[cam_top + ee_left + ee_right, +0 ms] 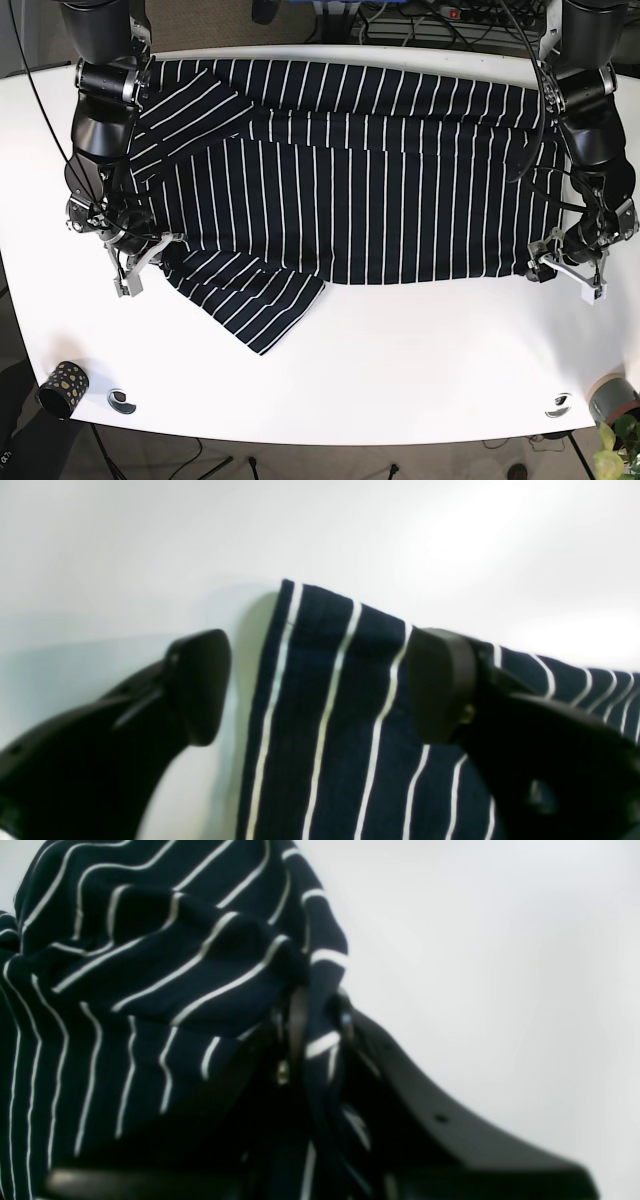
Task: Fold the T-shirt properly
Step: 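Pinch the shirt's middle with both grippers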
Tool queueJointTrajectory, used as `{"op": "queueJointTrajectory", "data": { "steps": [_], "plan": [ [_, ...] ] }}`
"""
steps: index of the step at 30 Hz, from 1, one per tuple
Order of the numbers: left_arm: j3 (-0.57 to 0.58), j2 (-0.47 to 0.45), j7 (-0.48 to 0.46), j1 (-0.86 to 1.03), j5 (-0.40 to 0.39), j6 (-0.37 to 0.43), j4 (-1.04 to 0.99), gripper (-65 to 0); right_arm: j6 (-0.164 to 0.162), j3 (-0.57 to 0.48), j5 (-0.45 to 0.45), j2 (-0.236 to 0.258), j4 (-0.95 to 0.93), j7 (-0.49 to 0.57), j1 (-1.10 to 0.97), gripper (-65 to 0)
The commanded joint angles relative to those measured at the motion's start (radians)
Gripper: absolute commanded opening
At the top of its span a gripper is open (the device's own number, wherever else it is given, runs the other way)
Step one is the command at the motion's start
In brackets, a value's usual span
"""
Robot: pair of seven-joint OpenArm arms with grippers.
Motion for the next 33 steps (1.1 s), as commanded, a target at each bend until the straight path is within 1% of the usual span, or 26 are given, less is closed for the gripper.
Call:
{"op": "queueJointTrajectory", "data": {
  "steps": [1, 3, 4, 6, 8, 9, 10, 15, 18, 21, 26, 30, 33],
  "plan": [
    [0.000, -0.015, -0.013, -0.027, -0.008, -0.006, 0.009, -24.3, 0.008, 0.004, 0.016, 0.019, 0.018, 0.020, 0.028, -60.4],
    [0.000, -0.013, -0.015, -0.027, -0.008, -0.006, 0.009, -34.3, 0.008, 0.004, 0.019, 0.019, 0.018, 0.020, 0.028, -60.4],
    [0.000, -0.013, -0.016, -0.027, -0.008, -0.006, 0.009, -38.1, 0.008, 0.004, 0.019, 0.019, 0.018, 0.020, 0.030, -60.6],
    [0.000, -0.013, -0.022, -0.027, -0.008, -0.006, 0.009, -50.6, 0.008, 0.004, 0.019, 0.019, 0.020, 0.020, 0.030, -60.6],
    [0.000, -0.013, -0.044, -0.027, -0.008, -0.006, 0.009, -58.6, 0.008, 0.004, 0.019, 0.019, 0.020, 0.020, 0.031, -60.6],
    [0.000, -0.013, -0.070, -0.026, -0.008, -0.006, 0.009, -63.5, 0.008, 0.004, 0.019, 0.019, 0.020, 0.020, 0.031, -60.6],
    [0.001, -0.013, -0.085, -0.024, -0.006, -0.004, 0.009, -65.0, 0.008, 0.004, 0.019, 0.020, 0.025, 0.020, 0.033, -60.6],
    [0.043, -0.013, -0.107, -0.024, -0.008, -0.006, 0.020, -65.0, 0.008, 0.002, 0.016, 0.017, 0.117, 0.007, 0.030, -60.6],
    [0.046, -0.013, -0.107, -0.024, -0.011, -0.007, 0.032, -65.0, 0.008, 0.002, 0.016, 0.017, 0.163, -0.028, 0.030, -60.6],
    [0.047, -0.013, -0.101, -0.024, -0.011, -0.009, 0.101, -65.0, 0.008, 0.002, 0.016, 0.020, 0.195, -0.068, 0.030, -60.6],
    [0.049, -0.011, -0.099, 0.033, -0.012, -0.009, 0.233, -65.0, 0.008, 0.004, 0.016, 0.022, 0.290, -0.112, 0.018, -60.6],
    [0.046, 0.018, -0.098, 0.066, -0.012, -0.009, 0.318, -65.0, 0.008, 0.005, 0.016, 0.023, 0.376, -0.149, -0.009, -60.6],
    [0.043, 0.019, -0.050, 0.100, -0.014, -0.009, 0.405, -65.0, 0.010, 0.007, 0.019, 0.023, 0.465, -0.186, -0.056, -60.6]
  ]
}}
